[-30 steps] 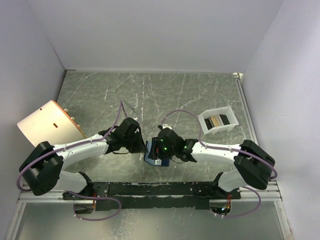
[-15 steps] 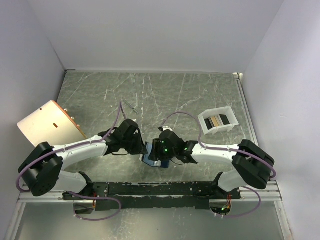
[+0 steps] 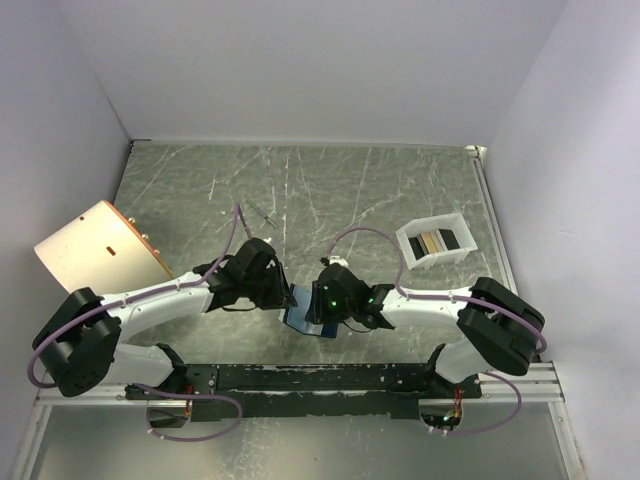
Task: Put the credit cards into the card holder
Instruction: Open the card holder at the center of the board.
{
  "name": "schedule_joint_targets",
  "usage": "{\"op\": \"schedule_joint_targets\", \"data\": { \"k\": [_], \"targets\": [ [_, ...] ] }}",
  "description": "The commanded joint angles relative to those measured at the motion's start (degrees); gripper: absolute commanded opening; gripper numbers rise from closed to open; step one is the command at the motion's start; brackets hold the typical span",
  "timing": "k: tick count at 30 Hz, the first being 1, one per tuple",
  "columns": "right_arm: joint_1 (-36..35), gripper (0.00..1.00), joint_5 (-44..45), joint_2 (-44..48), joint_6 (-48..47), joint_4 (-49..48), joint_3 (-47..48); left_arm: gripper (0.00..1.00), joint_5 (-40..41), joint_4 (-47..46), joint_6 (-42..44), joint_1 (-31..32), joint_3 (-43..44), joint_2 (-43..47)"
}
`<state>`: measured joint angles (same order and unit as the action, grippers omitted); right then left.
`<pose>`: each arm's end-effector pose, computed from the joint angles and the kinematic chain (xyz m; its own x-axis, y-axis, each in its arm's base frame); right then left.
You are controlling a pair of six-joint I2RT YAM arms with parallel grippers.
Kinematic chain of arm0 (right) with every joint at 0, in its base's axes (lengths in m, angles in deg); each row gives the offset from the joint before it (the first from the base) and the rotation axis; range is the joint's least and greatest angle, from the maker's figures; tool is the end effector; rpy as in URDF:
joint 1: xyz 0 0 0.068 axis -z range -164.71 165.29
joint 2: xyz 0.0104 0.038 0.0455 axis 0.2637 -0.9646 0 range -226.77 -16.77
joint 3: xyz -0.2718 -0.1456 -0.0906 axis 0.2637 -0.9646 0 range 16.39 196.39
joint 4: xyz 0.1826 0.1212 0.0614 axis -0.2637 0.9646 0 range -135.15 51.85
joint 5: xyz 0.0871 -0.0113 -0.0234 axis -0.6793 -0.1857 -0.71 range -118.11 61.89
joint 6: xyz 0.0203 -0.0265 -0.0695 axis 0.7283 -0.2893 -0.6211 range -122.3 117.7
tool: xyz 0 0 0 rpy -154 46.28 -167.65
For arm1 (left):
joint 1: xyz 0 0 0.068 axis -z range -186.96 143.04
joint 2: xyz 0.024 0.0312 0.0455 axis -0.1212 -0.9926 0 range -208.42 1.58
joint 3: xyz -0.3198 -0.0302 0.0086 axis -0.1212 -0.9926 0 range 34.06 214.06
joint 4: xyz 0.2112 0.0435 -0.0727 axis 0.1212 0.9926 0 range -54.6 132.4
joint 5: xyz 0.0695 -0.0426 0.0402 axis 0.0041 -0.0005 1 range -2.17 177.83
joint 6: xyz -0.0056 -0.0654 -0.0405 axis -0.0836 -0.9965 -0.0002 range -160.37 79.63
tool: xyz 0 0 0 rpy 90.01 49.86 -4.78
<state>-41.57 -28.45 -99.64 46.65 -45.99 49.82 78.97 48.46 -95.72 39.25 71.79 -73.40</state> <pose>0.1388 0.2134 0.2009 -0.9024 -0.0027 -0.4309 -0.2420 0.8305 0.5018 0.1516 -0.1727 0.2314 -0.9456 -0.1881 -0.2656 0.0063 0.8054 -0.5926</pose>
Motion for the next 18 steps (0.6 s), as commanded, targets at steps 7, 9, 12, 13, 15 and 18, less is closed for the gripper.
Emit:
{"op": "schedule_joint_targets", "data": {
  "k": [7,9,12,13,15,18],
  "targets": [
    [0.0,0.22,3.4,-0.9,-0.3,1.1,-2.3,0.29,-3.2,-4.2,-1.4,0.0,-1.5,1.2],
    [-0.1,0.21,3.3,-1.1,-0.3,1.0,-2.3,0.24,-4.0,-5.5,-1.9,0.0,-2.3,1.2],
    [-0.1,0.2,3.4,-1.5,-0.4,1.0,-2.4,0.17,-4.4,-6.4,-2.2,0.0,-3.0,1.7],
    [-0.1,0.19,3.4,-1.5,-0.4,1.1,-2.4,0.14,-4.4,-6.5,-2.2,0.0,-3.1,2.0],
    [-0.1,0.19,3.6,-1.5,-0.4,1.1,-2.4,0.08,-4.4,-6.7,-2.4,0.0,-3.5,2.7],
    [0.0,0.19,2.9,-1.1,-1.0,0.6,-2.0,0.07,-3.6,-6.0,-2.3,0.0,-3.7,3.9]
  ]
}}
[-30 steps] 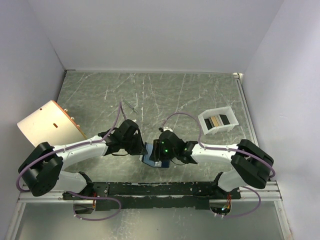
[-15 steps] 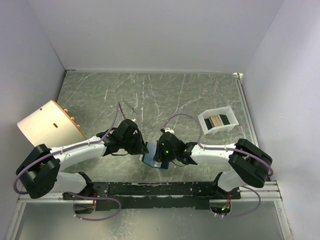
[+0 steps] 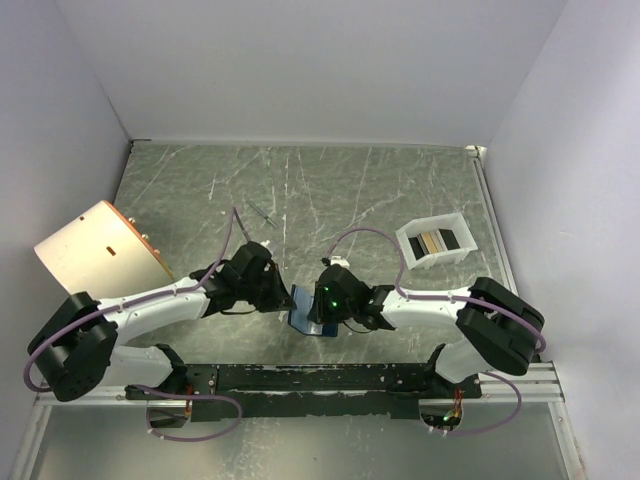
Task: Put the credit cards into the card holder
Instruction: Open the card holder at the center of the board.
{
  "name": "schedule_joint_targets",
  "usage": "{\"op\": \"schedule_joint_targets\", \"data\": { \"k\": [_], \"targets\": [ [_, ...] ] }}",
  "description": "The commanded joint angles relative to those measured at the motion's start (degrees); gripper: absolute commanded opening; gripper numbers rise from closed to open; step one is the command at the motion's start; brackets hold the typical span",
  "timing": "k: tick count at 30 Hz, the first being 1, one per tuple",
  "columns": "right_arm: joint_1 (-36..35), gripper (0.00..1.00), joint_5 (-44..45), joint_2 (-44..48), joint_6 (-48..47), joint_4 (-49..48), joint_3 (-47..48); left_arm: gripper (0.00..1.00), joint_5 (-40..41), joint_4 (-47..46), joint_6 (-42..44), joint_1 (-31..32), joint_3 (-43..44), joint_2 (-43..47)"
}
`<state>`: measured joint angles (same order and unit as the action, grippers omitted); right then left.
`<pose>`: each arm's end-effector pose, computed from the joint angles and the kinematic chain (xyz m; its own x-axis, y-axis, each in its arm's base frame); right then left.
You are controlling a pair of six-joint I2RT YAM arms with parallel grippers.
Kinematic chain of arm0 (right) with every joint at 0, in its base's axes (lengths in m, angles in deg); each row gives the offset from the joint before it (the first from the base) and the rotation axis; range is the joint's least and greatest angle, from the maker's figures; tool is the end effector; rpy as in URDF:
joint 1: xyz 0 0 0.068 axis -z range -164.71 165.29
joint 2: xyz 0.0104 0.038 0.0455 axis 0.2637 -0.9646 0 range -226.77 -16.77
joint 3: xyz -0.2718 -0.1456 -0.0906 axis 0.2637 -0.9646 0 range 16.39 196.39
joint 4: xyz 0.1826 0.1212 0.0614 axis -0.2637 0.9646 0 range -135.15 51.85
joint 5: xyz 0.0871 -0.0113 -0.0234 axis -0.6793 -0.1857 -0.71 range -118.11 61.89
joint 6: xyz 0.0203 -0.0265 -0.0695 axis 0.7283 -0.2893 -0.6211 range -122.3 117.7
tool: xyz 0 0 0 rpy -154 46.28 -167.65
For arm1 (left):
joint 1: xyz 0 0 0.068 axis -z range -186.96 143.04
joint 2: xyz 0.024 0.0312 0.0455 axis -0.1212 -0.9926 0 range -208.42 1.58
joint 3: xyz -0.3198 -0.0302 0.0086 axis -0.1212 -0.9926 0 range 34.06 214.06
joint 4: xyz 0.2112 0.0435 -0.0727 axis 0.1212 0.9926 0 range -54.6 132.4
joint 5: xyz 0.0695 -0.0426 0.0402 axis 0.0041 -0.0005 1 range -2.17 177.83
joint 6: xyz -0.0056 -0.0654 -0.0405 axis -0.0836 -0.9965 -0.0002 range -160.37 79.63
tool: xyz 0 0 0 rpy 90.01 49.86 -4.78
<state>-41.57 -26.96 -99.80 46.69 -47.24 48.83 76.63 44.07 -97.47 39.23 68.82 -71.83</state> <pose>0.1395 0.2113 0.1975 -0.8949 0.0094 -0.4461 -0.2356 0.8391 0.4903 0.1463 -0.1707 0.2293 -0.9474 -0.2021 -0.2484 0.0068 0.7628 -0.6466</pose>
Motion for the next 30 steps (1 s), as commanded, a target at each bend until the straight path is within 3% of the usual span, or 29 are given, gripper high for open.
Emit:
{"op": "schedule_joint_targets", "data": {
  "k": [1,8,14,19,30],
  "targets": [
    [-0.1,0.2,1.1,-0.8,-1.4,1.9,-0.6,0.07,-0.8,-1.2,-0.6,0.0,-0.9,2.8],
    [-0.1,0.37,-2.0,5.3,-1.2,1.3,0.1,0.07,1.7,-0.2,-1.5,0.0,-2.5,5.1],
    [-0.1,0.49,-6.6,8.6,0.0,-3.2,-1.0,0.22,2.2,0.6,-0.9,0.0,-1.6,4.4],
    [0.0,0.53,-8.4,6.2,0.6,-4.4,-0.3,0.27,1.7,-0.3,-1.7,0.0,-2.0,4.9],
    [0.0,0.53,-9.6,4.4,1.7,-6.7,-1.4,0.07,1.2,-1.4,-1.9,0.0,-2.7,4.8]
  ]
}}
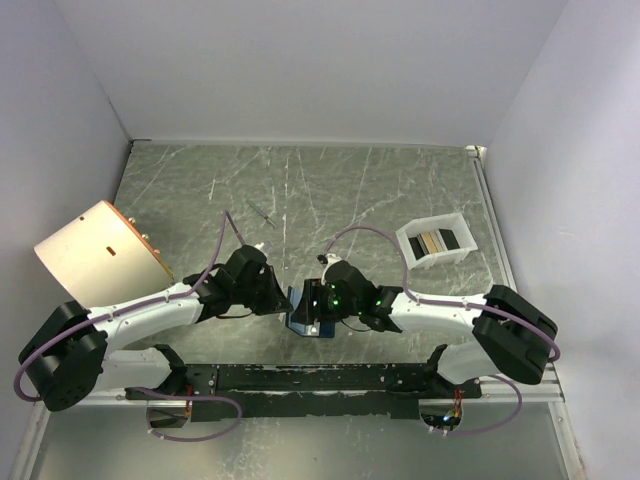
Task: Put the credit cards into the card holder
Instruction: Open the card holder at the center of the board.
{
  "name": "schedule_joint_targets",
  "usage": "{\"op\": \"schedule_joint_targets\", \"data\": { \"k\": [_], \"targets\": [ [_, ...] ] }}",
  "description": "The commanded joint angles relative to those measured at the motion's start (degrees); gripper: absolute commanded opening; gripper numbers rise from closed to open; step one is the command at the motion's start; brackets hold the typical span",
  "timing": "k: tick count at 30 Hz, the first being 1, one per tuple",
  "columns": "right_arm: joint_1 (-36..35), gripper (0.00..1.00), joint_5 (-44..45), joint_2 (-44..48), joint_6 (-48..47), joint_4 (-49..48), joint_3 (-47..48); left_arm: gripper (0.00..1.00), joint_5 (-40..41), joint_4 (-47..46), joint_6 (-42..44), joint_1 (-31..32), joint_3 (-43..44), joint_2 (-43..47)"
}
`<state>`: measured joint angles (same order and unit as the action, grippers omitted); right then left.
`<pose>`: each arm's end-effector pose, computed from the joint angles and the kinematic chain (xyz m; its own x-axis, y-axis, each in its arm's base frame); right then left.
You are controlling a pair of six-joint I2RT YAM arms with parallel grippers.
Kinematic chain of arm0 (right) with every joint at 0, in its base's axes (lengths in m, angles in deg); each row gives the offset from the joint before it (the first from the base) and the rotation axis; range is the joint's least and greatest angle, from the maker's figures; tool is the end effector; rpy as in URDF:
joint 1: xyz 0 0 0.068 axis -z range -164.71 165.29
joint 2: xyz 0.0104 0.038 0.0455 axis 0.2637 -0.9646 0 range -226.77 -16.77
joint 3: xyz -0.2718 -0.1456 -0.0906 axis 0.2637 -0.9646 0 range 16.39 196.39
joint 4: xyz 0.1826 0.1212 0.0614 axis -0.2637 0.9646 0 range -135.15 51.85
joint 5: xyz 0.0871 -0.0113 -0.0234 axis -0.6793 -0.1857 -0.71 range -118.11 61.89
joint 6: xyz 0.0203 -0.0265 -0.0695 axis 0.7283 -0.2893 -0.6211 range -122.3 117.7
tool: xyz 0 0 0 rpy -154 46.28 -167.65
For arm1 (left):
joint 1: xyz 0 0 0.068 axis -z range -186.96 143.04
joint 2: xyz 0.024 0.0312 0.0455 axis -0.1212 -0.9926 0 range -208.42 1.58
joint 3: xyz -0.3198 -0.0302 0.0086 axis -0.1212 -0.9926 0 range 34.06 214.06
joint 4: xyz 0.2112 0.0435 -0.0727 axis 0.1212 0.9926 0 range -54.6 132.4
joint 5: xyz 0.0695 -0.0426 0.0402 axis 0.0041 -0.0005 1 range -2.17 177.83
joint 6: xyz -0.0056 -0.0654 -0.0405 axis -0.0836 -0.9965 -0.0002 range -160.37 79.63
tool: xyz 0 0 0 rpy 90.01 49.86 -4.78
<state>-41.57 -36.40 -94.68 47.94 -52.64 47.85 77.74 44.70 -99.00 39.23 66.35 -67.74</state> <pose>0.1284 0.2141 0.2233 -0.9039 0.0070 -0.4276 -0.3049 0.6906 0.6558 0.1354 -0.1576 0.2293 -0.9388 -0.2355 -0.2513 -0.0140 0.7551 -0.6554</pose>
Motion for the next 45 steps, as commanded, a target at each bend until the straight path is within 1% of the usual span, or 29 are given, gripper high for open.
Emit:
{"op": "schedule_joint_targets", "data": {
  "k": [1,10,13,20,28,31,36,40,45],
  "targets": [
    [0.0,0.53,0.2,-0.8,0.5,-0.9,-0.4,0.07,0.1,-2.0,-0.4,0.0,-0.1,0.5],
    [-0.1,0.43,2.3,-0.8,0.3,0.8,-0.4,0.07,0.6,-1.0,0.1,0.0,0.4,0.2],
    [0.0,0.42,2.6,-0.4,0.2,1.4,-0.3,0.07,0.8,-0.6,0.2,0.0,0.5,0.2],
    [0.0,0.5,4.4,1.1,-0.5,5.0,0.6,0.07,2.0,1.1,0.8,0.0,0.9,0.0],
    [0.0,0.56,9.4,3.7,-2.2,14.1,3.7,0.07,2.7,2.2,1.1,0.0,1.2,-0.3],
    [-0.1,0.64,10.7,4.5,-2.9,17.4,5.3,0.07,3.0,2.3,1.2,0.0,1.2,-0.5],
    [0.0,0.72,13.2,6.3,-3.4,22.3,7.6,0.07,3.6,2.8,1.4,0.0,1.3,-0.8],
    [-0.1,0.72,14.3,6.9,-3.8,23.2,8.3,0.07,4.1,3.0,1.5,0.0,1.2,-1.0],
    [-0.1,0.62,13.5,4.9,-5.5,20.4,8.0,0.08,5.3,4.0,1.6,0.0,1.4,-1.0]
  ]
}}
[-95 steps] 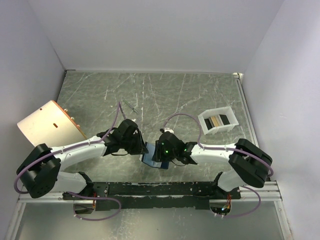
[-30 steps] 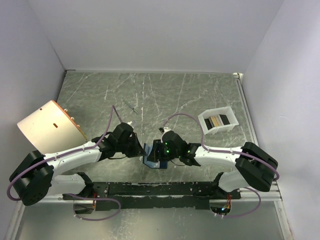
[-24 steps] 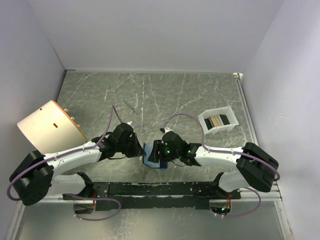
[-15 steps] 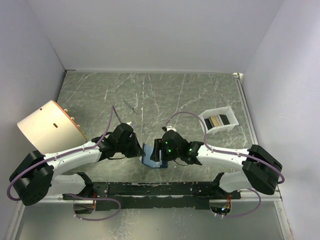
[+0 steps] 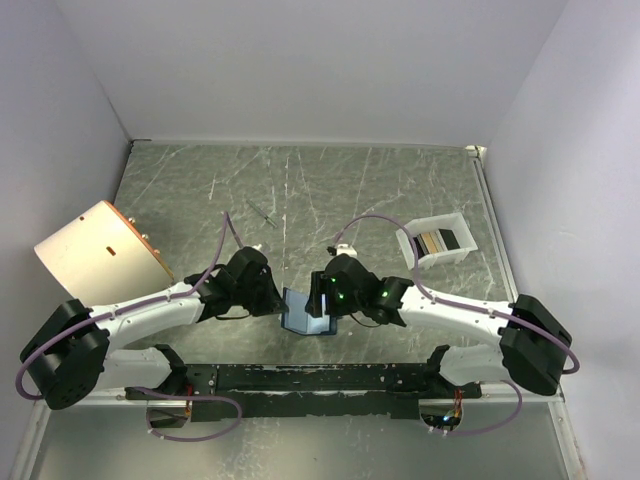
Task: Put the credit cards into the card holder
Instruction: Open the card holder at the center of the board.
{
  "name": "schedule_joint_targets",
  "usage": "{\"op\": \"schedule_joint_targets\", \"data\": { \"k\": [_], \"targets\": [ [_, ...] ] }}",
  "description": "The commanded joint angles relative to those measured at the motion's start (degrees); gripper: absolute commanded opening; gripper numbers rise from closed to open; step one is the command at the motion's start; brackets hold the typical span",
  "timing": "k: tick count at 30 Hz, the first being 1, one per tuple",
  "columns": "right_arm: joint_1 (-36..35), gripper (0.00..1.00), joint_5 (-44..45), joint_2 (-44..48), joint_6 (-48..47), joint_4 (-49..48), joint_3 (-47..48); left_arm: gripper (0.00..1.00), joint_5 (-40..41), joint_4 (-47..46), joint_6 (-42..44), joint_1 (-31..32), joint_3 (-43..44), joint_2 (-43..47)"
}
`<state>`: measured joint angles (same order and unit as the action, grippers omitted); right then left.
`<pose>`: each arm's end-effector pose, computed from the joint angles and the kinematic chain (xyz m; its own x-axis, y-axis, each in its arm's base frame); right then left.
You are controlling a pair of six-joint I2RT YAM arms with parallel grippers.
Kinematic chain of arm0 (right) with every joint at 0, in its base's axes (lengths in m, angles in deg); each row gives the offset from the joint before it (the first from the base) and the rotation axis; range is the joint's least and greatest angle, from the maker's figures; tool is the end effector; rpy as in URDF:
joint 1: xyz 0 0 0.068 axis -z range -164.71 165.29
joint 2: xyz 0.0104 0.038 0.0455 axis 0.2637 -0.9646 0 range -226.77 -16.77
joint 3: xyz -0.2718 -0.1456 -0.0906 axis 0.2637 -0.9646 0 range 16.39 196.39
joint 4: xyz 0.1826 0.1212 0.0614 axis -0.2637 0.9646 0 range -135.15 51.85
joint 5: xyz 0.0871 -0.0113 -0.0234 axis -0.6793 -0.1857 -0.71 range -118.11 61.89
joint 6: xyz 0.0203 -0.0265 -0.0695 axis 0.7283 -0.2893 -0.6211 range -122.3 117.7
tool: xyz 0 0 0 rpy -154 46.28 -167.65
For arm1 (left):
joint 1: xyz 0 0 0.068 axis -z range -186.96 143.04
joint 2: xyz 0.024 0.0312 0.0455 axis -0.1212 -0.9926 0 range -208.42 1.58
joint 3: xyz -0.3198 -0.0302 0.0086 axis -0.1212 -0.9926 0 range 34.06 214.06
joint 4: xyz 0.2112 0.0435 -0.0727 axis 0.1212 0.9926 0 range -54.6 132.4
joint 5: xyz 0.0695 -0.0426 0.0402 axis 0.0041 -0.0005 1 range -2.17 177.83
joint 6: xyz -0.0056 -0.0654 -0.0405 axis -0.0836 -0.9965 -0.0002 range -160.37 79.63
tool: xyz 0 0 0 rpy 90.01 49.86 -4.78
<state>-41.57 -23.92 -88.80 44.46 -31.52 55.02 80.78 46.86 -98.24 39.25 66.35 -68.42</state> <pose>0.1272 0.1861 0.2454 -0.8626 0.0079 -0.5059 -0.2620 0.8483 0.4600 0.1363 -0.1537 0.2232 -0.9322 -0.2419 -0.2691 -0.0328 0.7971 -0.6030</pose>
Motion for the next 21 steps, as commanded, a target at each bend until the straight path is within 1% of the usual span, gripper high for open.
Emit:
{"op": "schedule_joint_targets", "data": {
  "k": [1,4,6,8,11,15,21],
  "targets": [
    [-0.1,0.58,0.3,-1.8,-2.2,-2.0,0.4,0.1,2.4,2.0,0.9,-0.1,1.4,-0.4],
    [-0.1,0.47,-1.8,-4.8,-2.7,-5.5,-0.1,0.16,3.3,2.7,0.9,0.0,1.7,-0.5],
    [-0.1,0.39,-2.2,-7.1,-2.6,-6.2,-0.1,0.24,3.8,3.2,0.6,0.0,1.8,-0.4],
    [-0.1,0.34,-0.8,-9.5,-2.6,-5.2,0.5,0.32,5.0,4.2,0.1,0.0,1.9,0.1],
    [0.0,0.27,0.2,-13.2,-2.9,-3.6,1.1,0.38,7.5,6.4,-1.0,0.0,2.3,2.3],
    [0.0,0.23,-0.1,-14.3,-2.6,-4.1,0.7,0.41,9.0,7.7,-0.5,-0.1,3.4,5.6],
    [-0.1,0.23,-0.4,-13.1,-2.5,-3.6,1.9,0.38,6.4,7.2,1.0,0.0,5.9,5.6]
  ]
}}
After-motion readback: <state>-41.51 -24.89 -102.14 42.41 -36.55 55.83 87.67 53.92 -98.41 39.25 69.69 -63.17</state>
